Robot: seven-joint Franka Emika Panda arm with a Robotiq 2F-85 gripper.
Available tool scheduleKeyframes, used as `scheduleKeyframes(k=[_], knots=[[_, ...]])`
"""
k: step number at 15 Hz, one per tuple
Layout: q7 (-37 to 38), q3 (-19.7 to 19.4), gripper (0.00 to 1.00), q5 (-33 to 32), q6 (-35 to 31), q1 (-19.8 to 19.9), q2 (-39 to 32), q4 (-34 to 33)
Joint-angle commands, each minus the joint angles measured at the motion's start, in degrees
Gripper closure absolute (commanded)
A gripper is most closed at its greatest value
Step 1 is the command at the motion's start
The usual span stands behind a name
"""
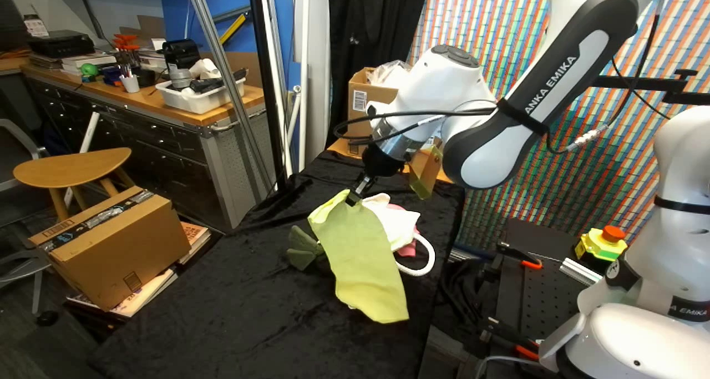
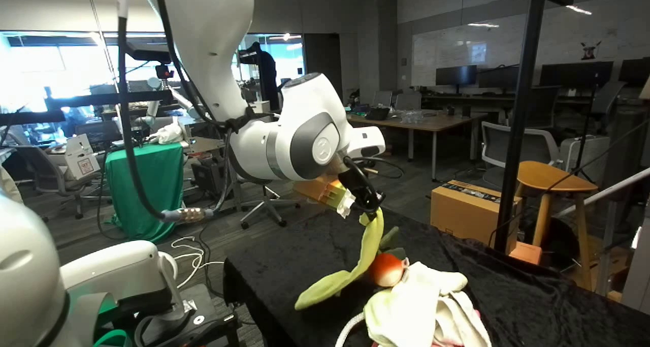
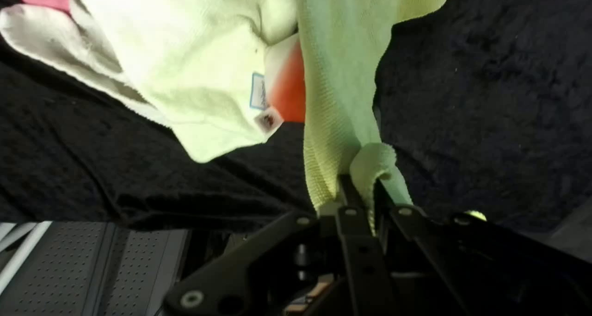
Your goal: Pile all the objects closer to you
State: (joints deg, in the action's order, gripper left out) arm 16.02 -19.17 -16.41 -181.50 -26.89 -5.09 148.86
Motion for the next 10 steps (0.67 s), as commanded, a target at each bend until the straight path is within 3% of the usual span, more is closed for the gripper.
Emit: scheduleKeyframes(k=[1,6,7,10], knots=[[0.4,-2.4,0.90,-1.4,-2.8,0.8,7.8,3.5],[1.9,-3.1,0.92,-2.6,-4.6,5.4,10.7,2.4],[-4.9,4.7,0.91,6.0,-4.5,12.2,11.5,3.0],[-6.0,8.6,0.91,11.4,-4.3,17.7,11.4,2.4]])
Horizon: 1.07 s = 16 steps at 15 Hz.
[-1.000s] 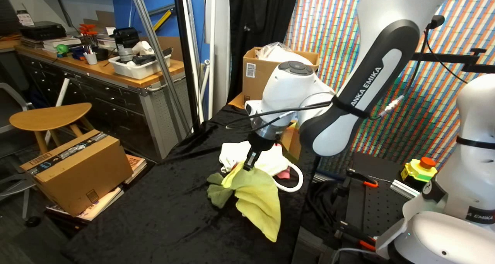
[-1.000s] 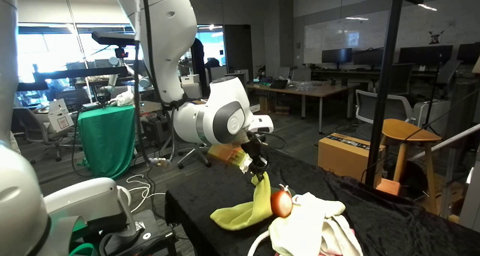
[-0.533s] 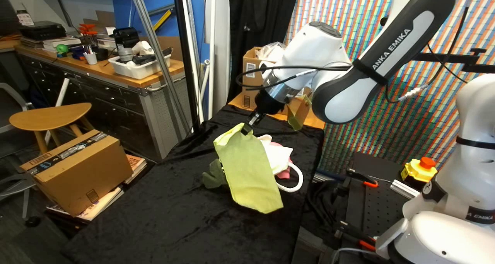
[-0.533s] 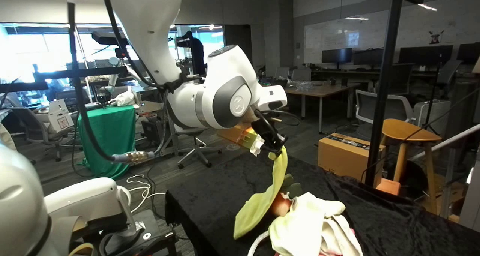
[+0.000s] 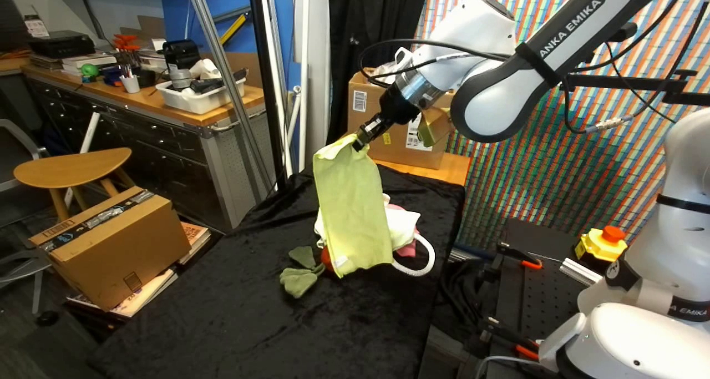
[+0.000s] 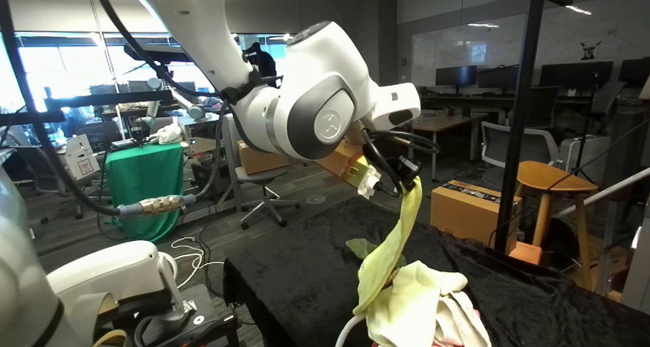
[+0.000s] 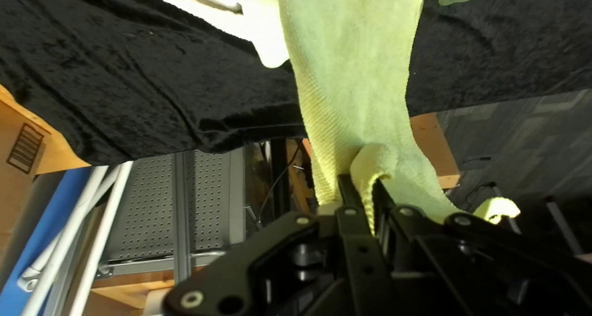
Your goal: Pile all the objects closer to you
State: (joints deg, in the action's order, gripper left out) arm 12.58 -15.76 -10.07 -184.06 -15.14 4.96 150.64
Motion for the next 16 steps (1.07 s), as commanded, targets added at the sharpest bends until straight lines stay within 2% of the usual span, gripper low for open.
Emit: scheduleKeyframes(k=[1,6,10,11,14,16], knots=[[2.2,3.4,0.91,0.8,-1.8,6.0,1.1,0.2],[4.6,6.8,0.91,-0.1,-1.2,12.4,-1.0,-1.3],[5.6,8.8,0.90,-0.8,0.5,14.1,-3.1,-2.1],[5.9,9.1,0.72,-1.2,0.9,14.3,-3.5,-2.3],[5.8,9.3,0.54,-1.7,2.4,13.2,-4.5,-2.2],[6.1,9.2,0.38,-2.7,2.7,13.1,-4.8,-2.3]])
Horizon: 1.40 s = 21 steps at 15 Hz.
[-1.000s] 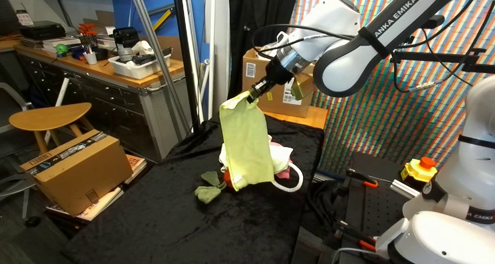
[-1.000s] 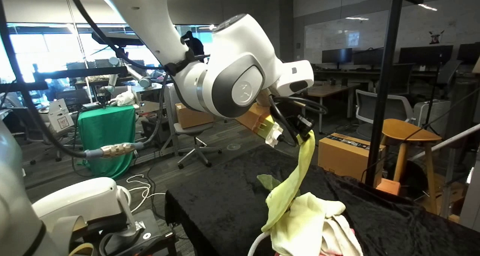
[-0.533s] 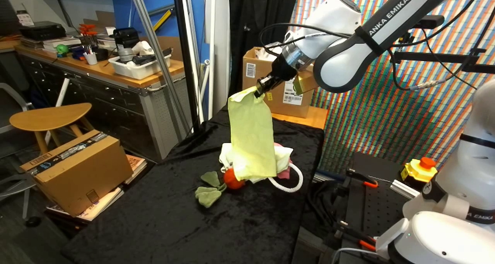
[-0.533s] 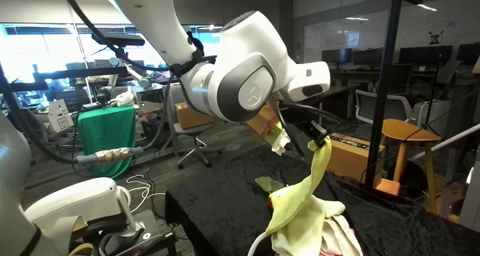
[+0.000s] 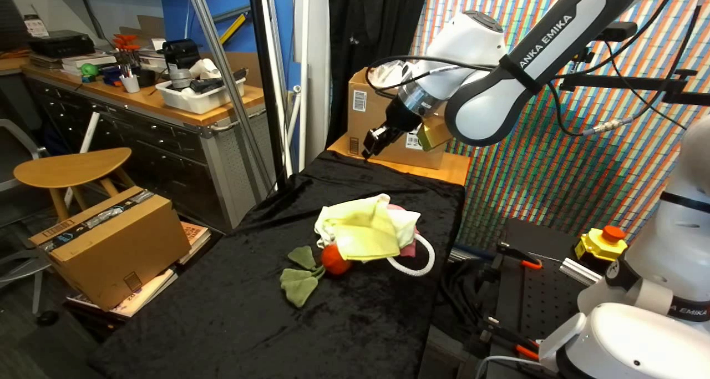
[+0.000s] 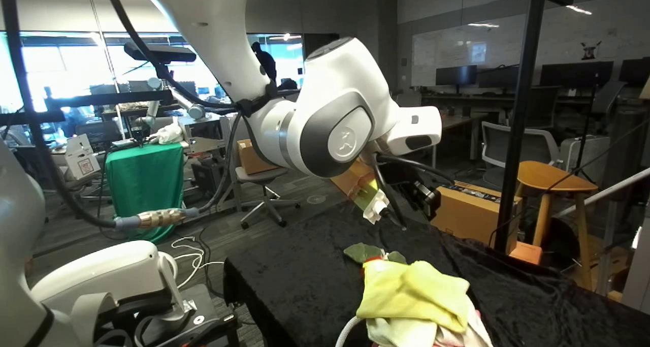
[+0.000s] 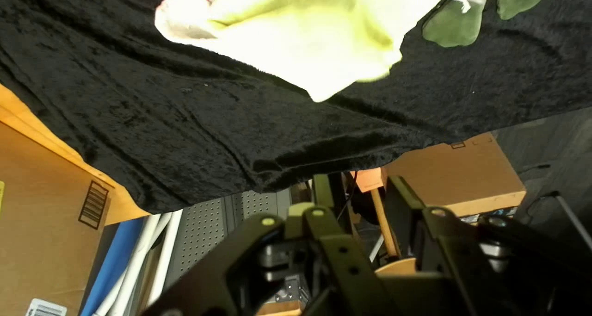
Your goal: Pile all the objects closer to you
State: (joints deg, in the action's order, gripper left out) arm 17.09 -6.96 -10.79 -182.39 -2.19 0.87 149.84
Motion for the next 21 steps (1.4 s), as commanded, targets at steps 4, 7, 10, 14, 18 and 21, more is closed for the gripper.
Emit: scheduleKeyframes(k=[4,7,10,14,18,21], knots=[[0.9,0.6,0.07,-2.9,3.0,-0.5,-0.9,-1.2],[-5.8,2.6,0.00,0.6,9.3,-2.8,1.4,1.6],[-16.3,5.5,0.00,8.5,16.6,-4.9,5.0,4.7],[-27.9,7.4,0.00,15.5,31.4,-6.1,13.6,7.8],[-33.2,6.1,0.00,14.5,44.4,-5.7,25.6,10.8],[-37.0,4.0,0.00,14.3,50.2,-5.8,32.0,7.3]])
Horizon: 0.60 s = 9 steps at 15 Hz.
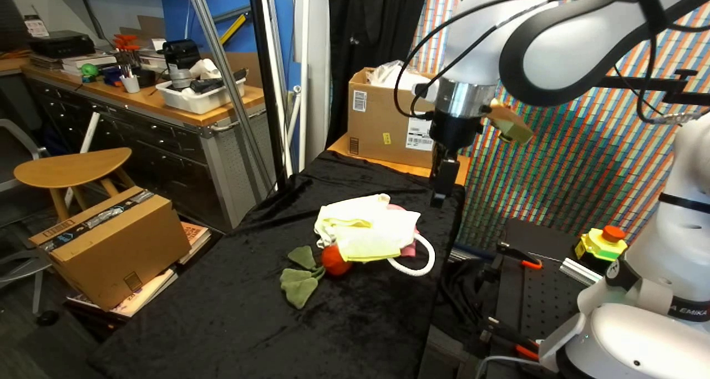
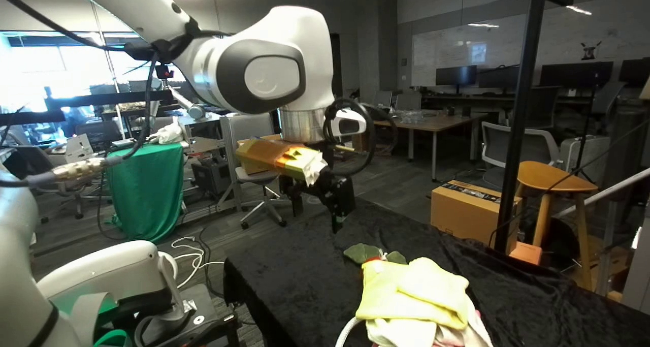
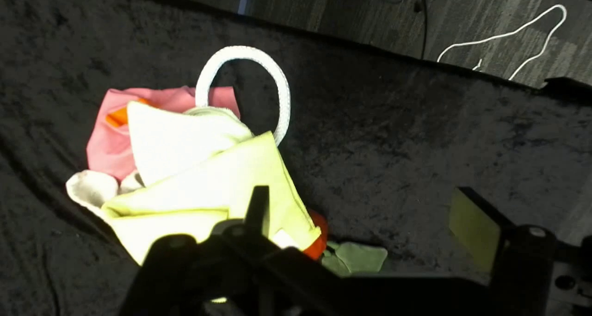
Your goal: Pile all the objects closer to you
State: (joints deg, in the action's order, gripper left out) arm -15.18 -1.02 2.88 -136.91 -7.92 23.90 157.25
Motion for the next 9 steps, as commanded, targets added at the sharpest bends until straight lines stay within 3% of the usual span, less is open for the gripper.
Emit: scheduleKeyframes(k=[1,2,3,9], knots=[[-5.8,-2.7,0.00,0.5,5.3,-0.1,12.4,0.9],[-7.0,-3.7,0.00,0.6,6.0,-0.1,16.2,2.6],[-7.9,-4.5,0.00,0.4,8.0,-0.1,16.4,-0.2],[-11.3,-8.6,0.00,0.0,10.8,0.3,25.6,-0.3]])
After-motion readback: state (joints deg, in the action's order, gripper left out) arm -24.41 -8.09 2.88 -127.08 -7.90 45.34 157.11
